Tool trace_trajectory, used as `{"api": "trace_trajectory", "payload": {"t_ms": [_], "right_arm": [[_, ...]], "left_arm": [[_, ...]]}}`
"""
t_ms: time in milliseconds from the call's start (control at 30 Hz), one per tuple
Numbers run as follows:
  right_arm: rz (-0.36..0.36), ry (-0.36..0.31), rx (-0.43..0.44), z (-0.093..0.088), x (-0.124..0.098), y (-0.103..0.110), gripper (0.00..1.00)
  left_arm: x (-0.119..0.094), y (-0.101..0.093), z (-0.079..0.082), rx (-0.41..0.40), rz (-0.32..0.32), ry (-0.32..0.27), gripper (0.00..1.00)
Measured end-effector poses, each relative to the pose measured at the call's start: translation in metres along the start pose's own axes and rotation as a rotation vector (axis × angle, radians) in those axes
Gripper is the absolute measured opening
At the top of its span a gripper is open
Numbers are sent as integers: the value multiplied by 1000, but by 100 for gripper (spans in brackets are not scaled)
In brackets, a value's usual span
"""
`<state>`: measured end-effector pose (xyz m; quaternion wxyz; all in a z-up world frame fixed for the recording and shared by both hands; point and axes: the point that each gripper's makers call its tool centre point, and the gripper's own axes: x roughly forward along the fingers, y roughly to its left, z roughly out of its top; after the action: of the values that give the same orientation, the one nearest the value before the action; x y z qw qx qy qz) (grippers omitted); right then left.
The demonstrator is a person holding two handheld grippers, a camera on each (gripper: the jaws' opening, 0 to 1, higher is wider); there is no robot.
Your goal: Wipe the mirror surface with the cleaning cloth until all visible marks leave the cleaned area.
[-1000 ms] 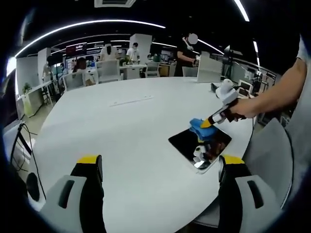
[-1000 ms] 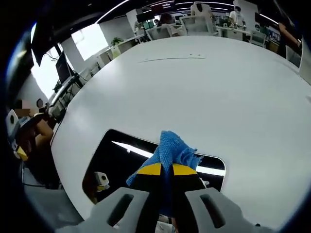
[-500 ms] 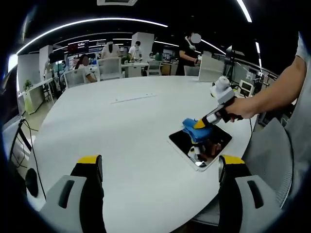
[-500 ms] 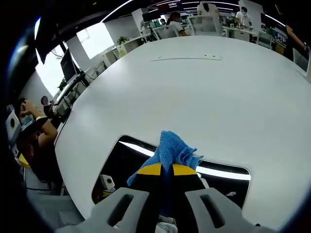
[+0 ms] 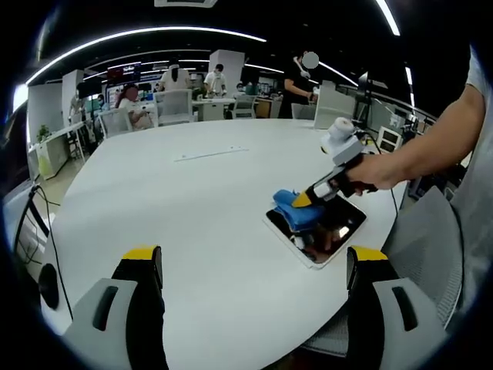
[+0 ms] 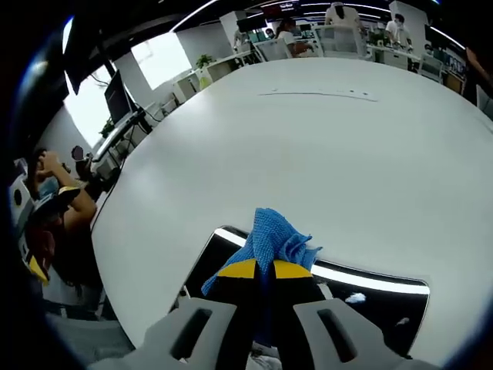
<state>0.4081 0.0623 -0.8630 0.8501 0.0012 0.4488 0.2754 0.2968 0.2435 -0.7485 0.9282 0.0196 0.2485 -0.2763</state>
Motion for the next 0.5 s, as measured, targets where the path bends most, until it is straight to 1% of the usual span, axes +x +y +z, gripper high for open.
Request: {"api": "trace_trajectory", "payload": {"t_ms": [200, 400, 500], "right_arm": [[8, 2, -3, 5, 8, 9, 0], [24, 10, -33, 11, 17, 23, 0], [24, 13, -18, 12, 19, 25, 0]], "left_arm": [[-1, -1, 0, 1, -6, 1, 99], [-5, -2, 0, -4, -2, -4, 99], [-7, -3, -1, -5, -1, -3, 99]]}}
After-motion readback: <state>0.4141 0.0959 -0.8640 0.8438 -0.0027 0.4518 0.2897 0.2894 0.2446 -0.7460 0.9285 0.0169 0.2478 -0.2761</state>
